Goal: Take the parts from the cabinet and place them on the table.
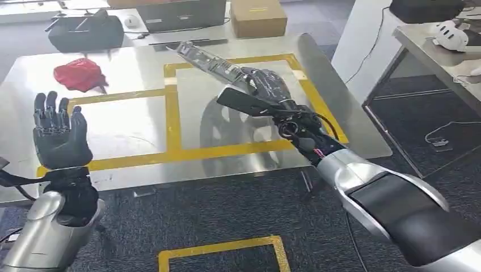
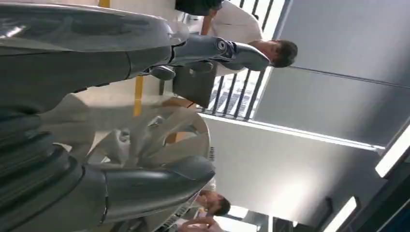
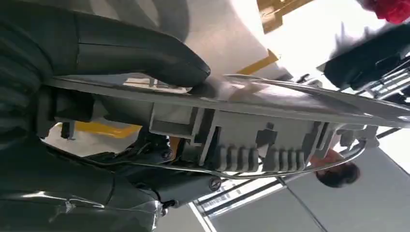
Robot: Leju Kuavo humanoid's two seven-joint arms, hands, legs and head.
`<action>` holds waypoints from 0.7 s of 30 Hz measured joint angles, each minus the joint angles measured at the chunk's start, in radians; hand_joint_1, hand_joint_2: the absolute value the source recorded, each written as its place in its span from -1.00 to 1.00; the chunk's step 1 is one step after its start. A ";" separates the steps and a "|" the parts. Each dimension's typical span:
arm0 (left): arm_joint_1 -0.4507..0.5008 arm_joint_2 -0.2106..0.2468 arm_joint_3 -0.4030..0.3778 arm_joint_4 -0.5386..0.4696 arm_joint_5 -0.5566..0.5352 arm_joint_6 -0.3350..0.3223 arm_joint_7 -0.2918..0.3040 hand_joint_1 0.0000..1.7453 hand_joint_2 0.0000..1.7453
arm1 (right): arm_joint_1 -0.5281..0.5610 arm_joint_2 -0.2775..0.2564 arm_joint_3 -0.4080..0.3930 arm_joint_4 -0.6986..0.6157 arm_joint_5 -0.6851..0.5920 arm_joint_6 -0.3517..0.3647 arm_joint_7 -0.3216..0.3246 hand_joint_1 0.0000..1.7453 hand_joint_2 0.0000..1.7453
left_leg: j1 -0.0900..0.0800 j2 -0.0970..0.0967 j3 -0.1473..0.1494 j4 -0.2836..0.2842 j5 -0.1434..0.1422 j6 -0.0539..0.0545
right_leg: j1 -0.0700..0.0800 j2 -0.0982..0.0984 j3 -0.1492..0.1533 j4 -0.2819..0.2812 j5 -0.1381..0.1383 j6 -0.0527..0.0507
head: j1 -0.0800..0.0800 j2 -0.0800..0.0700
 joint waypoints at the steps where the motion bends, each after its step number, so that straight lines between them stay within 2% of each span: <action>1: -0.001 0.000 0.000 0.002 0.000 0.000 -0.001 -1.00 1.00 | 0.000 0.002 0.002 0.005 0.002 -0.001 0.000 1.00 1.00 | 0.000 0.000 0.000 0.000 0.000 0.000 | 0.000 0.000 0.000 0.000 0.000 0.000 | 0.000 0.000; 21: -0.003 0.000 0.000 0.008 0.003 -0.010 -0.003 -1.00 1.00 | 0.058 0.031 0.092 0.085 0.121 0.014 0.028 1.00 1.00 | 0.000 0.001 0.004 0.001 0.000 0.000 | 0.000 0.001 0.004 0.000 0.000 0.000 | 0.000 0.000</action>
